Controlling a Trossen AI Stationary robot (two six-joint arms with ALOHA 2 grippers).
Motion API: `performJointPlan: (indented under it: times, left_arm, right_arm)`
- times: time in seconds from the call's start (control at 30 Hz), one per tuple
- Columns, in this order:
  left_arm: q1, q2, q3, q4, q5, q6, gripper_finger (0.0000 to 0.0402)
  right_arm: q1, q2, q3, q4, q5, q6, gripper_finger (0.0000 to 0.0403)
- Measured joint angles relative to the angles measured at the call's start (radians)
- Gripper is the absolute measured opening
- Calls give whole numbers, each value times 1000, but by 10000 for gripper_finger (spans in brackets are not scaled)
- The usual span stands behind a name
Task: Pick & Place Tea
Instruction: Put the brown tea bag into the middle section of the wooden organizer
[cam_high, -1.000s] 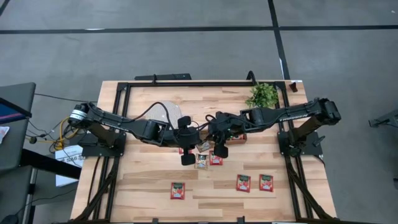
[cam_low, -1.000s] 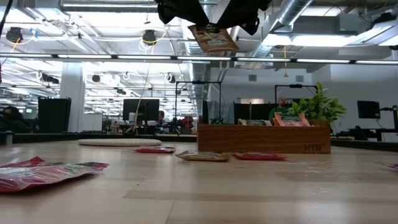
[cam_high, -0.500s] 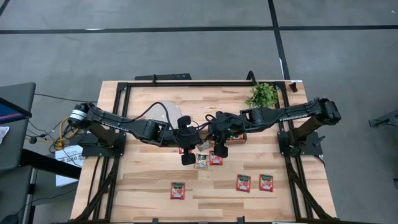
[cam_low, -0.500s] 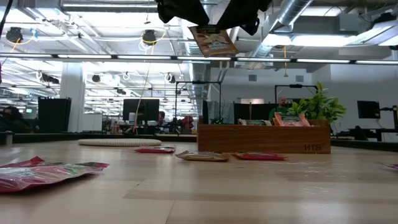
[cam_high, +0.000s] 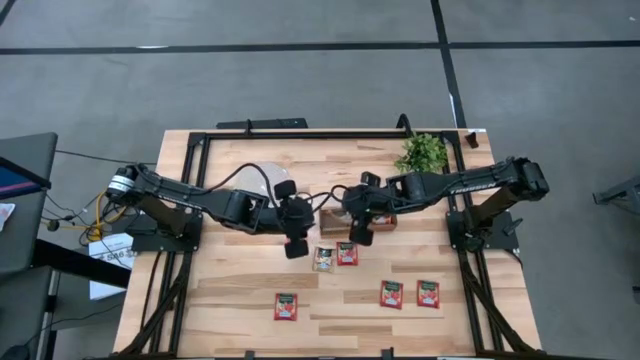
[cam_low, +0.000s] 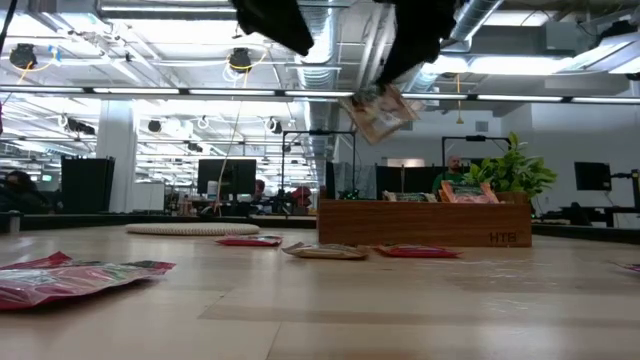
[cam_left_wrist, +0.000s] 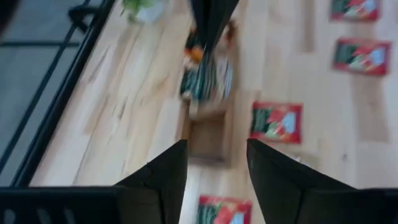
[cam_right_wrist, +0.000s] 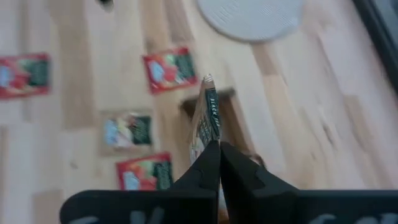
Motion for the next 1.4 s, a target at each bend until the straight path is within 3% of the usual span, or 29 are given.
performJointPlan:
  times: [0.27,0.47,0.63,0.93,1.1,1.4]
  left_arm:
    - [13,-6,-52,-207,-22,-189,162]
    - [12,-9,-190,-211,-31,-314,162]
    - [3,-10,-255,-216,-29,-396,162]
    - [-7,-11,-264,-185,-45,-398,162]
    - [-7,-10,-264,-177,-69,-354,162]
    - [-7,-10,-264,-174,-100,-348,162]
  right_arm:
    - [-36,1,-91,8,63,31,0]
    - [-63,-7,-222,134,71,76,0]
    - [-64,-75,-283,122,109,119,0]
    - [-63,-245,-466,291,161,248,0]
    - [-62,-261,-566,444,162,270,0]
    - [-63,-261,-592,456,181,221,0]
